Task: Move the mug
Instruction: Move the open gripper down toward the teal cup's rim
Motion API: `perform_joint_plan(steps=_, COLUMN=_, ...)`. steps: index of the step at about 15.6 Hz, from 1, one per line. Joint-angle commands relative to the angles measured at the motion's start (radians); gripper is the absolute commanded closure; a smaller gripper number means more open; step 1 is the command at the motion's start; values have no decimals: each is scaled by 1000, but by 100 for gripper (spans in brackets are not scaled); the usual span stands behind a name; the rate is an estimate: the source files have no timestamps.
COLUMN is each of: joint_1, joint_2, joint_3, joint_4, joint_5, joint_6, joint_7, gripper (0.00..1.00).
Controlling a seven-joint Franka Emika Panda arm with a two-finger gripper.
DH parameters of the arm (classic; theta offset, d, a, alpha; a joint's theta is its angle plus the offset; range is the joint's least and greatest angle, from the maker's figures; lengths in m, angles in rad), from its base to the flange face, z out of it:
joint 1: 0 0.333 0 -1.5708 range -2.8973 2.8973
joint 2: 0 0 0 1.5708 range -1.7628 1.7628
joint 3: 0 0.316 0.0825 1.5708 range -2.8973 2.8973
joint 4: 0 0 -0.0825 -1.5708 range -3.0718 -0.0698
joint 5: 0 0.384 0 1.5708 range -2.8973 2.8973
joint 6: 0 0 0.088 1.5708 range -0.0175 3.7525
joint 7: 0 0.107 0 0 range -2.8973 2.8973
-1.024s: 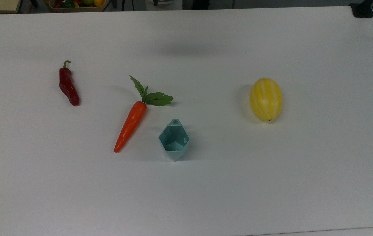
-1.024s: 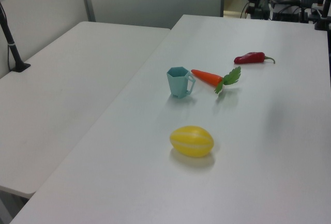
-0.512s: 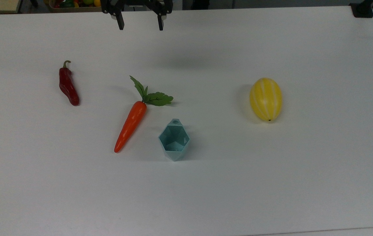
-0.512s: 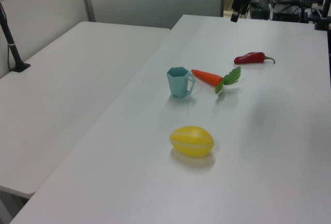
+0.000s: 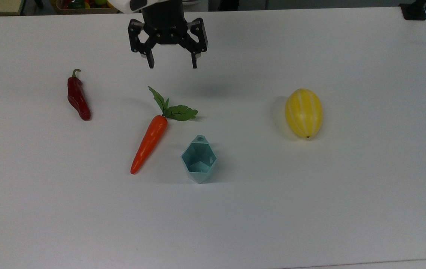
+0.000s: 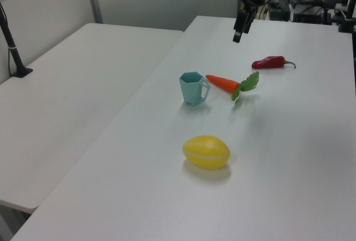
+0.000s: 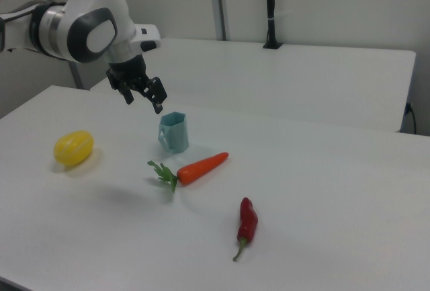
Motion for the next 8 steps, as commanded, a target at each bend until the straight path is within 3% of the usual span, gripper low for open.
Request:
perform_joint_plan(steps=1, joint_1=17, joint_2=43, joint_3=-2, joint_4=10, joint_5=-16, joint_6=64, joint_7=24, gripper=0)
perform_joint_plan(steps=6, joint_1=38, joint_2=100, joint_3=-2, joint_4=6, joint_5=-30, joint_6=137, joint_7=25, gripper=0)
perform_joint_plan(steps=8, joint_1=38, joint_2=127, joint_3=-2, joint_4=5, joint_5=-30, joint_6=163, joint_7=26, gripper=9)
